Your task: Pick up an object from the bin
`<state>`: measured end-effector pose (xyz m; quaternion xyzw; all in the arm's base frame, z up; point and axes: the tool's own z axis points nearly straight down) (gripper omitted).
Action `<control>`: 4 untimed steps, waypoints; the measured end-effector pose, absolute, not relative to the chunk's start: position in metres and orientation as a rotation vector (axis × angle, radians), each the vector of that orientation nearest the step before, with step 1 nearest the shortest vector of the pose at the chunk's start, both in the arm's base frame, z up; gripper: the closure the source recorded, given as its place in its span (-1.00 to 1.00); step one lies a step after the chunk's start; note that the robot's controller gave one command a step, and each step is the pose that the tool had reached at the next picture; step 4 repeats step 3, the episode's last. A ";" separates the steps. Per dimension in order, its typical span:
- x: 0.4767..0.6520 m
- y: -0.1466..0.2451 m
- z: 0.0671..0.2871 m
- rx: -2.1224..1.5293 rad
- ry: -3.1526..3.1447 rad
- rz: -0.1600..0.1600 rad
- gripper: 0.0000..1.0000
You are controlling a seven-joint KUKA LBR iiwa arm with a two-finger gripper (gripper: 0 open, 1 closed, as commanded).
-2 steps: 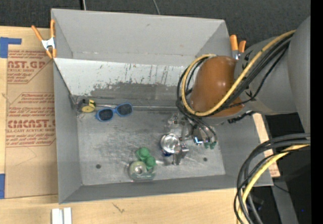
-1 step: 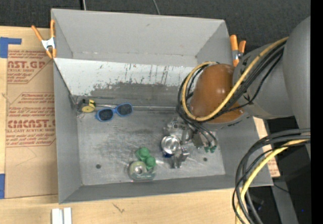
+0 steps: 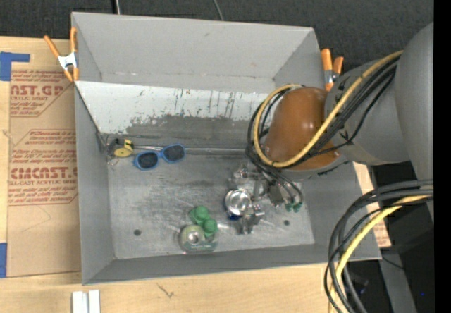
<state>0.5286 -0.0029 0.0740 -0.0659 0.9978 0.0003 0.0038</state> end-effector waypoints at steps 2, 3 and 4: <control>0.532 -0.002 0.124 -0.207 3.129 -0.001 1.00; 0.533 -0.001 0.171 -0.207 3.129 -0.001 1.00; 0.533 -0.001 0.171 -0.207 3.129 -0.001 1.00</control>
Offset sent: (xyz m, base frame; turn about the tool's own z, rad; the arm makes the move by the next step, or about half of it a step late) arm 0.0000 0.0000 0.0000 0.0000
